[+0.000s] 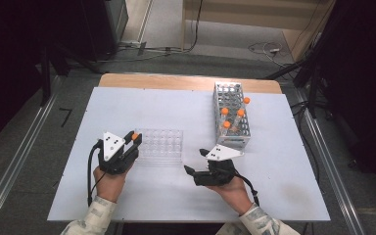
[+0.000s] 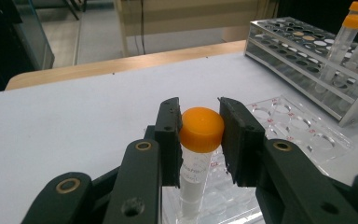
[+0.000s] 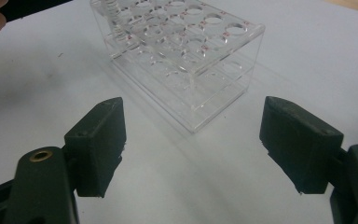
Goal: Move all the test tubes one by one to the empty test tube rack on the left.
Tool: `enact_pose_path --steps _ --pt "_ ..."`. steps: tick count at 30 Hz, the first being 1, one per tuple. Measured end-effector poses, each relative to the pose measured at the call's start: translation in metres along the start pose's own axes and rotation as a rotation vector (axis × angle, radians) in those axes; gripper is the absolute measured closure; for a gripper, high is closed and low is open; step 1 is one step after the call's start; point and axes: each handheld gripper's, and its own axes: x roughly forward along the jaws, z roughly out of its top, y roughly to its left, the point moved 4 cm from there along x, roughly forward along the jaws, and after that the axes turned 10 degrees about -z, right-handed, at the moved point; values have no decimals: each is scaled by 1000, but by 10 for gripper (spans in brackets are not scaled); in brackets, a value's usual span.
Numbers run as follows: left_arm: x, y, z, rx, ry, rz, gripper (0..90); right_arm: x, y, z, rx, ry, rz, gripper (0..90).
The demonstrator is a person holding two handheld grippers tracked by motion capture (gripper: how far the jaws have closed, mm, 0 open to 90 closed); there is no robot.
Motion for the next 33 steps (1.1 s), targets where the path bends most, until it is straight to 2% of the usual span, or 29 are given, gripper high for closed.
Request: enact_pose_path --steps 5,7,12,14,17,22,26,29,33 --pt "2 2 -7 -7 22 -3 703 1 -1 0 1 4 -1 208" --pt "2 3 -8 -21 18 -12 699 1 -1 0 4 5 -2 208" --pt "2 3 -9 -28 14 -22 687 0 -1 -1 8 4 -1 208" --pt "2 2 -9 -43 11 -45 621 0 -1 -1 7 6 0 208" --pt "0 0 -7 -40 -4 -49 577 0 -1 -1 7 6 -1 208" --pt "-6 -3 -1 -48 -49 -43 398 0 -2 -1 12 1 -3 209" --pt "-8 -6 1 -69 -76 -65 253 0 -4 -2 17 5 -11 210" --pt "-9 -9 2 -63 -78 -69 209 -1 -5 -2 21 5 -12 211" --pt "-11 -14 3 -63 -85 -81 205 -2 -7 -2 23 1 -17 215"
